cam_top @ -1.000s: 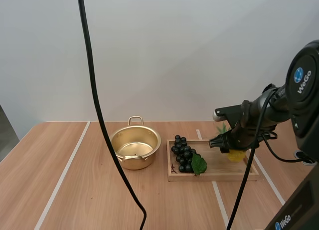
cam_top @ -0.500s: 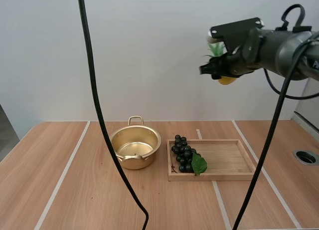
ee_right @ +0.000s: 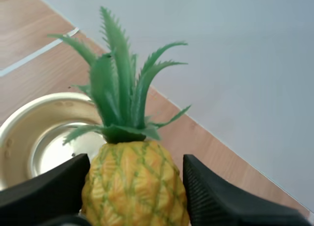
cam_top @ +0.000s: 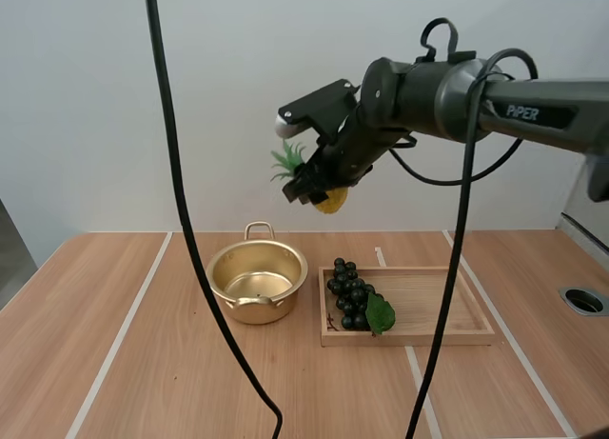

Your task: Open the pot, put the pineapple inside, and close it

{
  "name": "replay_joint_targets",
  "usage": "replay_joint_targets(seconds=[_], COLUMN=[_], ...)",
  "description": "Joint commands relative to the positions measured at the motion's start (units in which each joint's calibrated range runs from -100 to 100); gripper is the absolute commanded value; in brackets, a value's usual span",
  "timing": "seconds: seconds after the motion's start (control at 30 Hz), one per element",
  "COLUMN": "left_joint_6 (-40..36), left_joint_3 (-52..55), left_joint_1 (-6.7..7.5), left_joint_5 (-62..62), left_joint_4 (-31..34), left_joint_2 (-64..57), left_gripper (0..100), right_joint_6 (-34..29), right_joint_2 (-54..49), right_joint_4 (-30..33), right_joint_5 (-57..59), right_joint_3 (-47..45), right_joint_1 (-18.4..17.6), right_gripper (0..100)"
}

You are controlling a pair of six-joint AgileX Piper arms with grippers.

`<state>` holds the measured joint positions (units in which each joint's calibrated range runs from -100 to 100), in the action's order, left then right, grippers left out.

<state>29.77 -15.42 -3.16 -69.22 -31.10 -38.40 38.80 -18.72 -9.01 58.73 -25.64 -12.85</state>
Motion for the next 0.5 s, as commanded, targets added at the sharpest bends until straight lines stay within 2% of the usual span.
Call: replay_joint_targets(seconds=[0.0, 0.47], left_joint_6=[-0.6, -1.3], left_joint_3=[-0.4, -0.4], left_joint_1=[-0.11, -0.11], left_joint_5=[-1.1, -6.4], left_joint_4=[1.7, 4.8], left_joint_2=[-0.4, -0.4], left_gripper=[0, 0], right_joint_6=[1.8, 1.8], right_joint_2=[2.3, 14.0], right_joint_4=[-0.8, -1.5], right_joint_5=[0.4, 3.2], right_joint_3=[0.5, 0.5], right_joint_1=[-1.3, -6.7], right_gripper=[0, 0])
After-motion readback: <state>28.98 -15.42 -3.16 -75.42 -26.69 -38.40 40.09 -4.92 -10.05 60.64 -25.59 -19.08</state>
